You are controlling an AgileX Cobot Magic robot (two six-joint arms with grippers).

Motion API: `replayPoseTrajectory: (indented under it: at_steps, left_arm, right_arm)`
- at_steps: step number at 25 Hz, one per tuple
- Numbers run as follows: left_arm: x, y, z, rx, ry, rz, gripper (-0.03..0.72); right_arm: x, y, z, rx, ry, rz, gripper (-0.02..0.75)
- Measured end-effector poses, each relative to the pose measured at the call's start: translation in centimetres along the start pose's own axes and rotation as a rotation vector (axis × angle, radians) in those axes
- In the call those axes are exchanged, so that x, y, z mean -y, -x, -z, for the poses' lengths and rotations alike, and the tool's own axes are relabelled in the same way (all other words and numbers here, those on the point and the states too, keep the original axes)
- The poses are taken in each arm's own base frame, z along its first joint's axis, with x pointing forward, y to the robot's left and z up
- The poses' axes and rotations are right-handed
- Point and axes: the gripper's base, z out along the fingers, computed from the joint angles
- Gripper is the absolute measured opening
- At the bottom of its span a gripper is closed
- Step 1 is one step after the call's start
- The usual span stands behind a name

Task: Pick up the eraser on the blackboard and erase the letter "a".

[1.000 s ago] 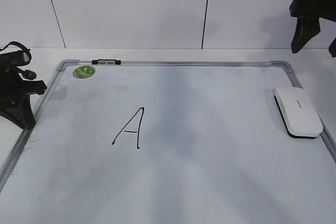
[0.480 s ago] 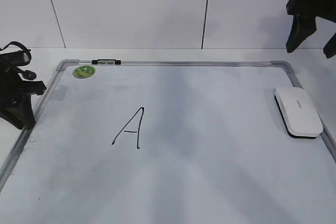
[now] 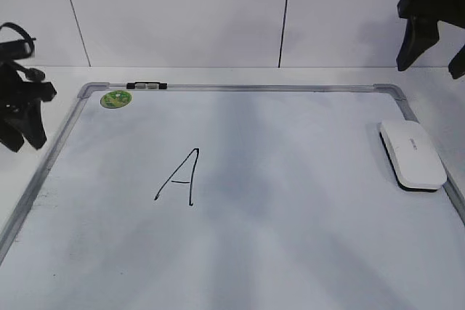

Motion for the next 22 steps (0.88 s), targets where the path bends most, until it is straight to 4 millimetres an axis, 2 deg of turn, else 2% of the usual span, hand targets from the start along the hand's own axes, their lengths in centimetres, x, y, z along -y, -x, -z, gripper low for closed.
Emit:
replayPoseTrajectory:
  at_steps: [6,12,17,22]
  left_arm:
    - [1.3,-1.5,6.2,0.151,-0.004,-0.035,0.287]
    - [2.8,-4.7,12.4,0.308,-0.028,-0.066,0.287]
    - [3.6,-7.6,16.4,0.42,-0.036,-0.091,0.287]
    - [4.7,-10.5,19.5,0.52,-0.066,-0.122,0.287]
  right_arm:
    - [-0.1,-0.8,3.0,0.071,0.011,0.012,0.593]
    - [-0.2,-2.4,7.3,0.175,0.026,0.023,0.593]
    - [-0.3,-4.9,10.1,0.231,0.063,0.023,0.593]
    - [0.1,-8.3,11.4,0.245,0.071,0.023,0.593]
